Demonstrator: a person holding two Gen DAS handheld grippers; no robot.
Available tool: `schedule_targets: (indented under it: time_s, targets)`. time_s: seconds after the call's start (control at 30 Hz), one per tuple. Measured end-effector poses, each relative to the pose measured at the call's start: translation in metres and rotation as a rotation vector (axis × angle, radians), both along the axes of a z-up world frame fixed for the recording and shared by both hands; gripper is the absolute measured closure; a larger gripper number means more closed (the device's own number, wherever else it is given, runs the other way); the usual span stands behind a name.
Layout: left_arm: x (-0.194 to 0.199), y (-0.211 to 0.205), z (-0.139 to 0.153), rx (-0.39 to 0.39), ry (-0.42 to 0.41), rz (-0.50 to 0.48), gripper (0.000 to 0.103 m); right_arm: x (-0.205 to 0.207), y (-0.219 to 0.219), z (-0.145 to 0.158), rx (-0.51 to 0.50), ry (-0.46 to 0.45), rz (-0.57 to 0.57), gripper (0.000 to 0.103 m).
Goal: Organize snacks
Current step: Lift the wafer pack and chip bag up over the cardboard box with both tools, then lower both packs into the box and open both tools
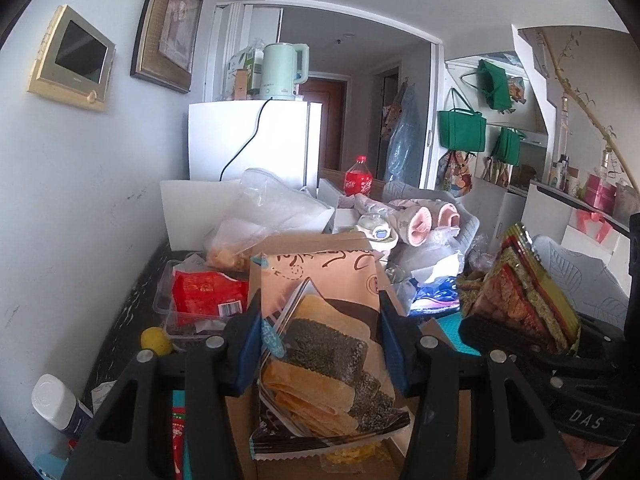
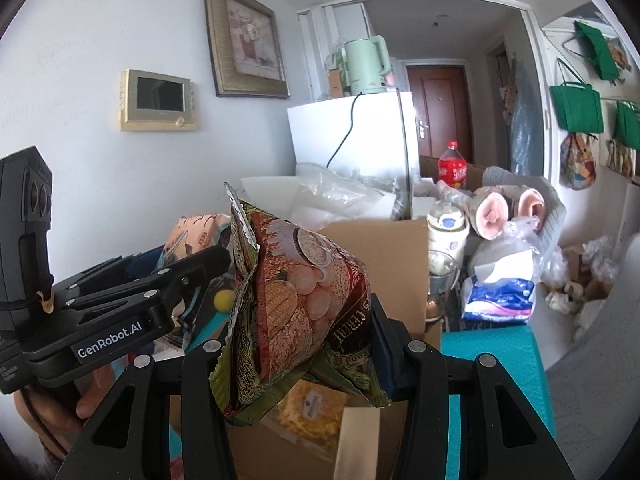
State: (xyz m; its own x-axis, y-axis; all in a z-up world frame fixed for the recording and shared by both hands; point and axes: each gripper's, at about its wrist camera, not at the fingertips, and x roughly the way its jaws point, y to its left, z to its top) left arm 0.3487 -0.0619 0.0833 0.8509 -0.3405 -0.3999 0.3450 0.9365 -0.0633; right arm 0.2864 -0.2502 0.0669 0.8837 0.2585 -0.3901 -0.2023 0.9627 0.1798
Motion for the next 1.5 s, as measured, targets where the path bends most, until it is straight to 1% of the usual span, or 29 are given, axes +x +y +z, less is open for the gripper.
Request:
schedule_targets:
  time_s: [0.1,0.2,0.27,0.43,0.57,0.63,0.73,0.8,0.93,1.03,1.13,1.17,1.3,1.37,1.5]
  targets:
    - [0.018,-0.004,-0.017,0.032,0.03,0.034,0.052,0.019,-0.004,-0.01,0.001,0.026,-0.012,0.056]
    - [0.03,-0.011,-0.032,0.058,0.064,0.028,0.052,0.032,-0.005,-0.025,-0.011,0.042,-0.025,0.056]
    - [0.038,-0.015,-0.042,0.066,0.09,0.025,0.052,0.044,-0.006,-0.034,-0.014,0.086,-0.032,0.056]
    - [0.055,-0.021,-0.063,0.101,0.154,0.038,0.052,0.056,-0.007,-0.048,-0.059,0.116,-0.053,0.056]
    - [0.064,-0.025,-0.079,0.133,0.199,0.033,0.052,0.067,-0.009,-0.062,-0.058,0.168,-0.054,0.056]
    - [0.067,-0.027,-0.086,0.153,0.217,0.043,0.052,0.071,-0.007,-0.07,-0.076,0.198,-0.059,0.056]
    - [0.071,-0.029,-0.093,0.178,0.236,0.048,0.052,0.073,-0.002,-0.077,-0.118,0.224,-0.067,0.056]
    - [0.074,-0.031,-0.098,0.195,0.267,0.04,0.052,0.075,-0.001,-0.08,-0.132,0.236,-0.068,0.055]
    - [0.076,-0.029,-0.098,0.192,0.276,0.062,0.052,0.077,0.001,-0.088,-0.177,0.263,-0.08,0.055]
    - [0.081,-0.027,-0.102,0.196,0.305,0.077,0.052,0.08,0.0,-0.093,-0.181,0.291,-0.086,0.055]
    - [0.085,-0.027,-0.109,0.217,0.337,0.083,0.052,0.083,0.002,-0.096,-0.198,0.309,-0.09,0.054]
    - [0.086,-0.028,-0.111,0.217,0.351,0.075,0.052,0.084,0.002,-0.097,-0.208,0.316,-0.096,0.05]
    - [0.088,-0.031,-0.117,0.218,0.382,0.052,0.052,0.082,0.005,-0.096,-0.231,0.304,-0.099,0.042]
    - [0.088,-0.033,-0.12,0.232,0.393,0.055,0.051,0.081,0.005,-0.095,-0.235,0.301,-0.099,0.035]
    - [0.089,-0.037,-0.126,0.261,0.418,0.067,0.049,0.081,0.002,-0.093,-0.234,0.305,-0.109,0.034]
